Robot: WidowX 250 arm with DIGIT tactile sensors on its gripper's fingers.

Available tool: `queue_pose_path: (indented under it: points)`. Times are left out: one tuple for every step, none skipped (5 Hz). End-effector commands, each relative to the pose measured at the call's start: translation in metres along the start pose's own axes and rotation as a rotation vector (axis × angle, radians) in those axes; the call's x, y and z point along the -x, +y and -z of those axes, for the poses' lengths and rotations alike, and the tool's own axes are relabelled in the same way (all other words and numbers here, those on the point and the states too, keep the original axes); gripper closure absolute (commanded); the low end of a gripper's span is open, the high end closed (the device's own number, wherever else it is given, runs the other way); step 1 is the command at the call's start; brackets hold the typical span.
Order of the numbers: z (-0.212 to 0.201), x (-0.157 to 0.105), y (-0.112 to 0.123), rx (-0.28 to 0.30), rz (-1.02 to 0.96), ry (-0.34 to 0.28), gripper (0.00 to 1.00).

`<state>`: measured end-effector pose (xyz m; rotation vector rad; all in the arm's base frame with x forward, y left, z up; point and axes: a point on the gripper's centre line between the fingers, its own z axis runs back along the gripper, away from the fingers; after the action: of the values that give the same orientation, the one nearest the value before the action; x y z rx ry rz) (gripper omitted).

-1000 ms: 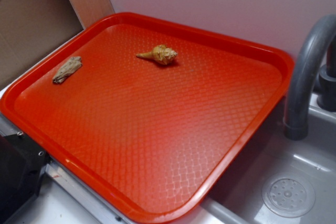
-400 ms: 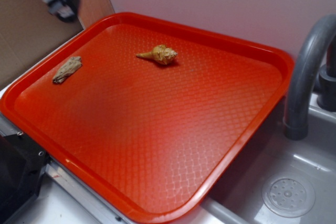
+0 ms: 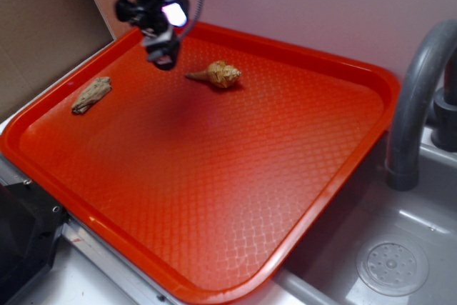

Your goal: Grab the shell.

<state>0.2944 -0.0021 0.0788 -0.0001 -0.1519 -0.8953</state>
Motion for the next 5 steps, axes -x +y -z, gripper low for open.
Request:
queue_pose_path:
  points:
    - [0.03, -0.039, -0.002, -0.011, 0.152, 0.021, 0.0]
    - [0.044, -0.047, -0.017, 0.051, 0.228, 0.011, 0.0]
    - [0.058, -0.049, -0.02, 0.061, 0.232, 0.057, 0.0]
    - [0.062, -0.048, -0.026, 0.003, 0.253, 0.117, 1.0]
    - [0.062, -0.045, -0.025, 0.022, 0.276, 0.104, 1.0]
